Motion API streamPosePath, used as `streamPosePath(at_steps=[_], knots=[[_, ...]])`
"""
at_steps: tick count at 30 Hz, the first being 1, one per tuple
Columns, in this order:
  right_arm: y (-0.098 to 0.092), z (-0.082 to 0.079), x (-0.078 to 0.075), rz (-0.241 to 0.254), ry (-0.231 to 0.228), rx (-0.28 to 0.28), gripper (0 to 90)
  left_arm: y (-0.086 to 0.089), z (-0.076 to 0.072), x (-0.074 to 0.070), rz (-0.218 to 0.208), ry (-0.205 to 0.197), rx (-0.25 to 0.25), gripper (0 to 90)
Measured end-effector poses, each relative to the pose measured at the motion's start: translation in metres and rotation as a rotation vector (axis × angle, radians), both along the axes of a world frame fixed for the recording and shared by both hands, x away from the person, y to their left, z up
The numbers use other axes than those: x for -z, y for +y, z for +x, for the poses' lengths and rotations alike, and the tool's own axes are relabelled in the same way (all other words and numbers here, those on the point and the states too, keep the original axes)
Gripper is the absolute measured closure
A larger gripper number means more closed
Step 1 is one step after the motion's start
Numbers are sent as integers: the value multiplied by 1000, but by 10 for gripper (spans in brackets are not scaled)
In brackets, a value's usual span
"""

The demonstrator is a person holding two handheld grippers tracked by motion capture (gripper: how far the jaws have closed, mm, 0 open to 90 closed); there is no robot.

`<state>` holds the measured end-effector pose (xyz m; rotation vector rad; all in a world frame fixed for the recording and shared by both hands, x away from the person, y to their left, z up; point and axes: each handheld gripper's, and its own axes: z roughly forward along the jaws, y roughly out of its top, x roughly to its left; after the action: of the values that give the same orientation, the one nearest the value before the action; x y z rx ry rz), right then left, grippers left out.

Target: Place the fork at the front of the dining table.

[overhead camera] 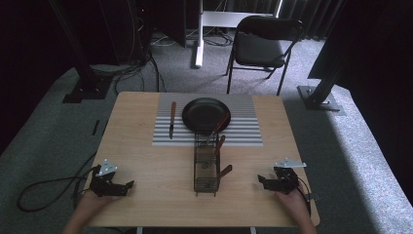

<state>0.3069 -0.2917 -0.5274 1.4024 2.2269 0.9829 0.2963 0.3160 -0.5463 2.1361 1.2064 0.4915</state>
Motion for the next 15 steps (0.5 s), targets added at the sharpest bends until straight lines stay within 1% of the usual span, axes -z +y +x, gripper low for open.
streamPosePath(at_steps=[1,2,4,7,9,10,11,15], knots=[[0,0,0,0,0,0,180,0,0,0,0,0,0,0],[3,3,-7,11,-12,-6,183,0,0,0,-1,-1,-1,0],[6,5,-12,9,-23,-5,192,0,0,0,-2,-2,-1,0],[13,10,-20,12,-35,-19,192,0,0,0,-2,-2,-1,0],[17,15,-24,19,-35,-30,192,0,0,0,-2,-2,-1,0],[17,15,-24,19,-35,-30,192,0,0,0,-2,-2,-1,0],[22,19,-30,22,-40,-45,192,0,0,0,-2,-2,-1,0],[28,26,-40,31,-59,-64,202,0,0,0,-2,-2,-1,0]])
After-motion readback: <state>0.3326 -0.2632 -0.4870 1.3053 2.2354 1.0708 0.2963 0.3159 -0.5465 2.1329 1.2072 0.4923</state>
